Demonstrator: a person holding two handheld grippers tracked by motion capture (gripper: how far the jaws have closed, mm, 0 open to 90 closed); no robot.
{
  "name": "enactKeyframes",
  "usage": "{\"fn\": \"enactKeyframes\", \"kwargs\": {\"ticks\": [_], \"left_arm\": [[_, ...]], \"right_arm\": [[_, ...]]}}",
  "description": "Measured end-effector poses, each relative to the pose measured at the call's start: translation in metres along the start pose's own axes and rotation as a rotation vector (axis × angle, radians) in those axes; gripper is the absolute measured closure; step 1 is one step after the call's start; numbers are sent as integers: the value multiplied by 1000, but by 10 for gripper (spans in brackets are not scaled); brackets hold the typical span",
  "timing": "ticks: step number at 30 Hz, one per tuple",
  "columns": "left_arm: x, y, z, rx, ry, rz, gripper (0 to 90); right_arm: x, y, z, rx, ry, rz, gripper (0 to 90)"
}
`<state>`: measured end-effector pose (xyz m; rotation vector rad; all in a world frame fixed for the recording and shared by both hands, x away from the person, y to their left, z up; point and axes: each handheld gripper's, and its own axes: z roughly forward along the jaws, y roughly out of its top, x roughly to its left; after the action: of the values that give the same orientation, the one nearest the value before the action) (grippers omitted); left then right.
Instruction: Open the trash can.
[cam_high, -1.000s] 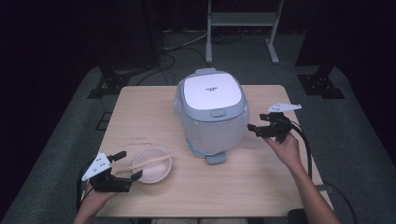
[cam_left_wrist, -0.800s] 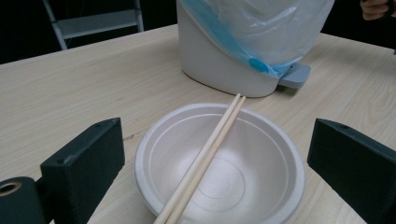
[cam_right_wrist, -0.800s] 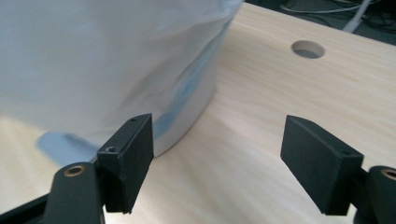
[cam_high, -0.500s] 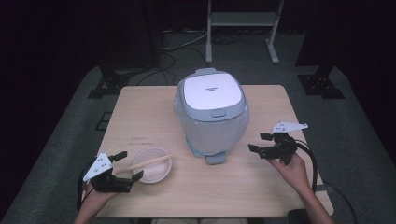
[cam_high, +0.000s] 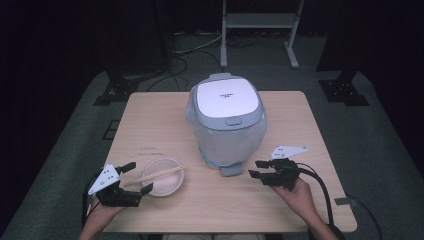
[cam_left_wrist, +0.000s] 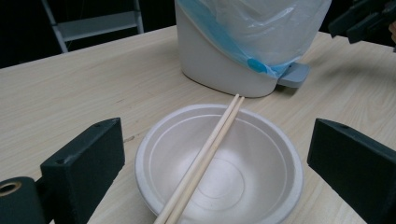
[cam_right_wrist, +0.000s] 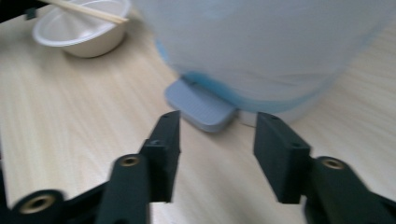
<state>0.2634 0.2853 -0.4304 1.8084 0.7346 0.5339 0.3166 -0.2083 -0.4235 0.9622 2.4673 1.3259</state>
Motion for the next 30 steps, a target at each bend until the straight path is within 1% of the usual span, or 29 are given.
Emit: {"fn": "enactKeyframes", "kwargs": {"ticks": [4,5,6,7,8,9,12,15,18,19,20,21,22,25,26,27,29,30], "left_arm": [[1,-1,0,3,0,-1,31],[0,-1,1,2,-1,0,31],[0,0,1,1,-2,-1,31],[0,0,1,2,-2,0,31],[0,0,1,2,-2,0,31],[0,-1,2,4,-4,1,31],[0,-1,3,7,-7,2,31],[0,-1,3,8,-8,2,31],[0,-1,4,10,-9,5,31],[0,-1,4,11,-10,5,31],[1,-1,4,11,-10,5,31],[1,-1,4,11,-10,5,31],[0,-1,4,8,-9,4,31],[0,-1,3,5,-9,4,31],[1,-1,2,5,-7,7,31],[1,-1,2,1,-8,2,31],[1,-1,1,0,-8,2,31],[1,-1,0,-3,-7,0,31]], "right_arm": [[8,2,10,-6,35,-16,656],[8,2,10,-6,35,-16,656],[9,2,15,-5,32,-14,706],[9,2,17,-4,34,-9,734],[9,2,17,-4,34,-9,734],[9,3,21,-4,37,-6,784],[10,5,27,-16,43,-2,838],[9,6,35,-14,47,0,894],[10,8,39,-5,35,-7,896],[15,13,45,11,31,-34,896],[17,16,48,15,30,-50,896],[17,16,48,15,30,-50,896],[21,22,57,37,26,-82,896],[25,28,69,56,11,-117,896],[25,30,72,54,4,-118,896],[25,31,74,54,-7,-129,896],[24,31,77,55,-11,-130,896],[22,29,80,62,-26,-127,896]]}}
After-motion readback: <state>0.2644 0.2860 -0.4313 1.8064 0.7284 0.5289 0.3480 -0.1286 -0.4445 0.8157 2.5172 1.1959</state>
